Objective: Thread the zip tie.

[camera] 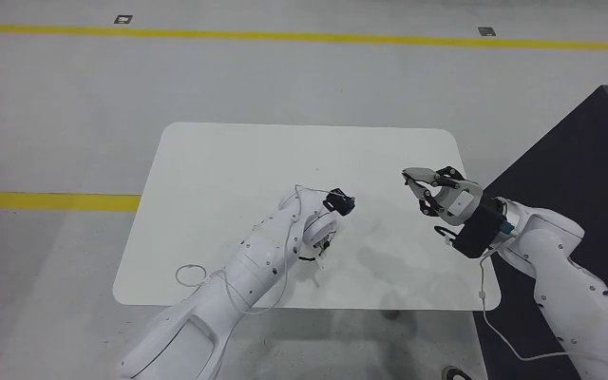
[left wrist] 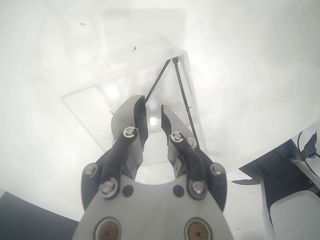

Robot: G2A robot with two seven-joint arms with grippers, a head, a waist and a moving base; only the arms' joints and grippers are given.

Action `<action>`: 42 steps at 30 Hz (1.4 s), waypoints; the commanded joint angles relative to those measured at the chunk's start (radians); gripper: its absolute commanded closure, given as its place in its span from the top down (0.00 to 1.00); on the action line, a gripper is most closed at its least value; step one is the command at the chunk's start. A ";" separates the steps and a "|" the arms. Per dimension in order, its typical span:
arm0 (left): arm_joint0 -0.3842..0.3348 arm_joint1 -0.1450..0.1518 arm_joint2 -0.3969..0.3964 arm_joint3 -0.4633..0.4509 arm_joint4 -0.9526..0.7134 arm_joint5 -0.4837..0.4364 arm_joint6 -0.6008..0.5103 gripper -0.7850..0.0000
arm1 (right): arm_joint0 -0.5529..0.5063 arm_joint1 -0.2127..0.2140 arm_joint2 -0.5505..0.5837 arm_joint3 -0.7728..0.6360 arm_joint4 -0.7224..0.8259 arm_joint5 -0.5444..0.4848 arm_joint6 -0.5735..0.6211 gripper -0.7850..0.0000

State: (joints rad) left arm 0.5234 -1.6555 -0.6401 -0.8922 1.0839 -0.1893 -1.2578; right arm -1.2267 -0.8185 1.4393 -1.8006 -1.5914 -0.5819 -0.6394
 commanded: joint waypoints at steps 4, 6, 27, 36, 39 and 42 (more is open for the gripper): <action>0.007 0.004 -0.011 -0.038 0.015 0.007 -0.007 0.19 | 0.000 0.000 0.000 0.000 0.000 0.000 0.000 0.00; 0.011 0.007 -0.016 -0.054 0.028 0.009 -0.007 0.18 | 0.000 0.000 0.000 0.000 0.000 0.000 0.000 0.00; 0.002 0.001 -0.042 0.017 0.028 -0.017 0.021 0.20 | 0.000 0.000 0.000 0.000 0.000 0.000 0.000 0.00; -0.009 -0.017 -0.028 0.057 0.013 -0.025 0.020 0.19 | 0.000 0.000 0.000 0.000 0.000 0.000 0.000 0.00; -0.014 -0.022 -0.025 0.071 0.007 -0.026 0.020 0.18 | 0.000 0.000 0.000 0.000 0.000 0.000 0.000 0.00; -0.020 -0.028 -0.022 0.081 0.004 -0.028 0.021 0.12 | 0.000 0.000 0.000 0.000 0.000 0.000 0.000 0.00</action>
State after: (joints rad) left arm 0.5052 -1.6814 -0.6628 -0.8146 1.0892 -0.2169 -1.2379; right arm -1.2267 -0.8185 1.4393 -1.8006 -1.5914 -0.5819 -0.6394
